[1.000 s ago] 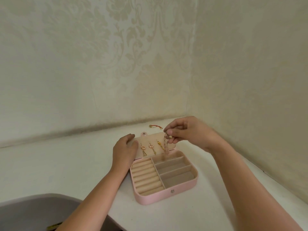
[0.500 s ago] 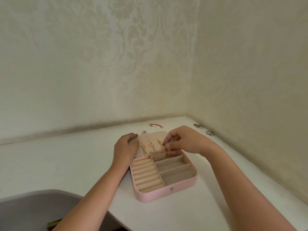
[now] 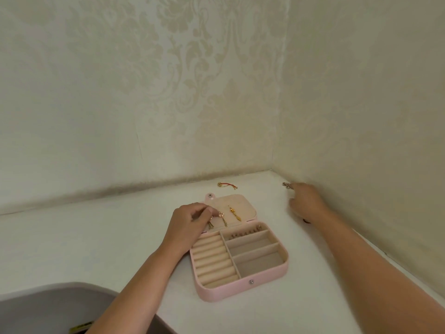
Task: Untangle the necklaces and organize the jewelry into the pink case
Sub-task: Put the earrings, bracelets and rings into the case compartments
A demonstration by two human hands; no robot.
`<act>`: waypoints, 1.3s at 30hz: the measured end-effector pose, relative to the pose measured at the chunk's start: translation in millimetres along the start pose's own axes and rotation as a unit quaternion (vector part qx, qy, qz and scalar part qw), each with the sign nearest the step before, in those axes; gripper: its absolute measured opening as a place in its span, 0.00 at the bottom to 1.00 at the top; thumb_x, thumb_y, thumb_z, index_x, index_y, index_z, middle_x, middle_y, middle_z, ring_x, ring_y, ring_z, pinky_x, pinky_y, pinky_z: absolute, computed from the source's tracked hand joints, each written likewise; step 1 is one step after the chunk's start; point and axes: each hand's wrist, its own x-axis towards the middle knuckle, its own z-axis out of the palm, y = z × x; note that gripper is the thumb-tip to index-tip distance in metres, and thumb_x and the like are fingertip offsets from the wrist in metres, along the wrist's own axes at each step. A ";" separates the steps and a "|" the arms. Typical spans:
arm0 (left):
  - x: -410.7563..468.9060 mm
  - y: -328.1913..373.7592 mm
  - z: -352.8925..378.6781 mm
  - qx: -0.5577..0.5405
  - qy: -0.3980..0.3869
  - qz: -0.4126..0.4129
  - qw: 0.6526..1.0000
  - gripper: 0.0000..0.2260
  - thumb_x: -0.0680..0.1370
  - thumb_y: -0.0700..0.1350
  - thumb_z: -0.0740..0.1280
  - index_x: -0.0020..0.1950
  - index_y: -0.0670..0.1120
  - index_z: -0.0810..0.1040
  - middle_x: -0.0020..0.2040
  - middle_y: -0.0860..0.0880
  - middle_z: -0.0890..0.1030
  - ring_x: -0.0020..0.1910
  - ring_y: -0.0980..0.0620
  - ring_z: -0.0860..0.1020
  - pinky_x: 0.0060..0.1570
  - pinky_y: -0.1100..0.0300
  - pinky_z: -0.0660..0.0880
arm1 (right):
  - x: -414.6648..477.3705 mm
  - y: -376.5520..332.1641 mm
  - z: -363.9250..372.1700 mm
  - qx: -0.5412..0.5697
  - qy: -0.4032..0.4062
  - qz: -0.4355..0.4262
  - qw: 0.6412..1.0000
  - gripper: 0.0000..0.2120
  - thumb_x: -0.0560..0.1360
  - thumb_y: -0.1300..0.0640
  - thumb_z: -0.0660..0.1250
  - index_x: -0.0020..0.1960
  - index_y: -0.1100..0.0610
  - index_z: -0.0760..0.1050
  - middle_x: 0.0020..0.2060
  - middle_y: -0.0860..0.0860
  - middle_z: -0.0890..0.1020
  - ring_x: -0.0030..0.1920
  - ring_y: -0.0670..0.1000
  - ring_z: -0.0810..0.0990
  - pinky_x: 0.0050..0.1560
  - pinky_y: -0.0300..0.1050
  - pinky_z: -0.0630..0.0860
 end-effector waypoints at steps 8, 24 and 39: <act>1.4 -1.2 0.9 -0.004 0.000 -0.006 1.000 0.12 0.78 0.40 0.65 0.39 0.49 0.86 0.42 0.59 0.85 0.44 0.65 0.80 0.43 0.75 0.69 | 26.3 -26.4 9.2 -0.002 -0.094 -0.147 0.985 0.31 0.75 0.69 0.57 0.77 0.55 0.56 0.76 0.52 0.59 0.75 0.51 0.58 0.69 0.38 0.53; -0.1 0.8 -0.2 0.006 -0.001 -0.011 1.000 0.12 0.78 0.41 0.66 0.39 0.51 0.85 0.42 0.59 0.85 0.46 0.61 0.81 0.46 0.72 0.72 | 12.2 -55.0 14.1 -0.194 -0.066 -0.286 0.936 0.12 0.74 0.66 0.59 0.50 0.63 0.81 0.45 0.59 0.83 0.41 0.57 0.79 0.38 0.46 0.68; -55.0 42.5 13.6 0.203 -0.117 0.041 0.971 0.10 0.78 0.48 0.66 0.58 0.50 0.81 0.60 0.56 0.78 0.57 0.59 0.74 0.51 0.71 0.64 | -57.8 -33.2 -29.2 -0.107 -0.123 -0.183 0.970 0.09 0.71 0.67 0.66 0.49 0.61 0.79 0.45 0.50 0.80 0.44 0.49 0.73 0.39 0.38 0.70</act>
